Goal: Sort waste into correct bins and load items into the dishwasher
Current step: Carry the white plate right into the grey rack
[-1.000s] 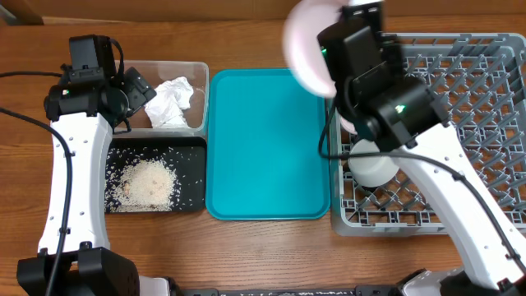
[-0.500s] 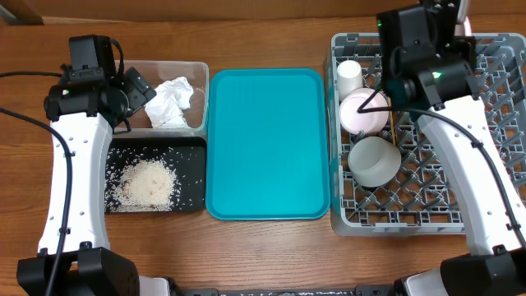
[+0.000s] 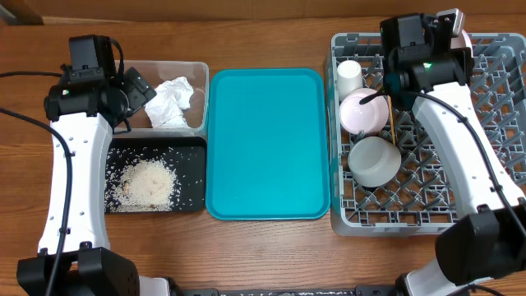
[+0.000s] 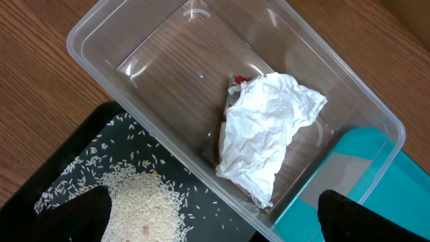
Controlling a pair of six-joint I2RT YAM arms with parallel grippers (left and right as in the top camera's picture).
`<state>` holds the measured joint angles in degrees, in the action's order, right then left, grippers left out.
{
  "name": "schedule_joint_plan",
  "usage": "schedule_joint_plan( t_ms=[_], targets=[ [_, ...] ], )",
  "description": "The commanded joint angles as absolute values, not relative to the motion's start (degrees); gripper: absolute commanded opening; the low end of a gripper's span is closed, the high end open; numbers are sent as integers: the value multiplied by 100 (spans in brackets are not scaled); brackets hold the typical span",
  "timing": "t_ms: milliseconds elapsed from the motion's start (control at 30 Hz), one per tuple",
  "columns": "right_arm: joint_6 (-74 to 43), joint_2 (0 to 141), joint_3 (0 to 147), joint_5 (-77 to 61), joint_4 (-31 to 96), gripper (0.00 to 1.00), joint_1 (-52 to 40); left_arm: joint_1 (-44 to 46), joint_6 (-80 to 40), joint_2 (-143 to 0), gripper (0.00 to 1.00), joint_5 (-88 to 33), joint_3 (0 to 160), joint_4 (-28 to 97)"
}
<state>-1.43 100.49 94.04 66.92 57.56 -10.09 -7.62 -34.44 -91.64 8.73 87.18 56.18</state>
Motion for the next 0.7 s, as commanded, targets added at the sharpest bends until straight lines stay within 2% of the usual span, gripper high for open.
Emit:
schedule_joint_plan(
  t_ms=[0,667],
  targets=[
    [-143,10197,9378,6871,5708,4,-976,-781,-3516,-9183,100,849,8788,5631],
    [-143,10492,9369,6073,5714,4,-961,-781,-3516,-9183,100,849,8788,5631]
  ],
)
